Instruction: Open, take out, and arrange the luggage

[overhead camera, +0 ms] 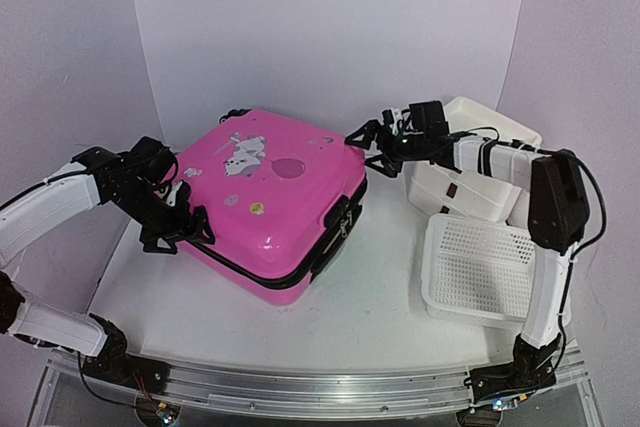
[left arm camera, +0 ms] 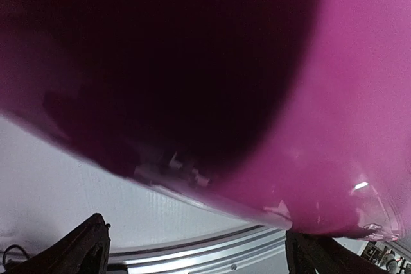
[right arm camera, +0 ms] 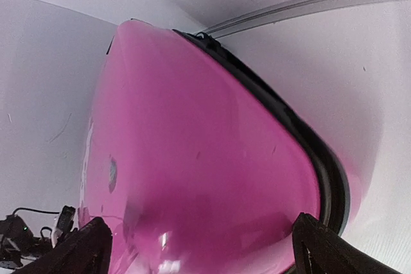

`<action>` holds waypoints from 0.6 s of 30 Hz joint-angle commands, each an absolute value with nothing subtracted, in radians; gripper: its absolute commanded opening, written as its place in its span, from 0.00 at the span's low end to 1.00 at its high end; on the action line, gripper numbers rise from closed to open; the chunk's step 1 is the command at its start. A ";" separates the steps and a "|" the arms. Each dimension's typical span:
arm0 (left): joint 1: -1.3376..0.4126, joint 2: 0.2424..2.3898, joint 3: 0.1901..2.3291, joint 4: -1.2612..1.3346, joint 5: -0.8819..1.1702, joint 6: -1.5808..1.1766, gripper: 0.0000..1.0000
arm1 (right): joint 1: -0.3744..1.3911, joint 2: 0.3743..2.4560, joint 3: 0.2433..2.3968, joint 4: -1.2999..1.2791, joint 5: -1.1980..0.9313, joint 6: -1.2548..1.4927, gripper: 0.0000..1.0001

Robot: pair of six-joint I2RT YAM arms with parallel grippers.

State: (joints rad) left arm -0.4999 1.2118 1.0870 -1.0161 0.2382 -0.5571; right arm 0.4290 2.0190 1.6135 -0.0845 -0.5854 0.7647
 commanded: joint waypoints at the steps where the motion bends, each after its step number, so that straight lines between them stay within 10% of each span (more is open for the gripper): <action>1: -0.427 1.304 1.254 -0.820 0.141 -0.491 0.96 | 0.640 1.809 1.415 0.045 -0.707 0.909 0.98; 9: -0.334 1.415 1.380 -0.854 0.157 -0.417 0.98 | 0.705 1.591 1.239 -0.133 -0.579 0.786 0.98; 18: -0.333 1.162 1.141 -0.824 0.332 -0.510 0.99 | 0.530 1.620 1.542 -0.552 -0.301 0.502 0.98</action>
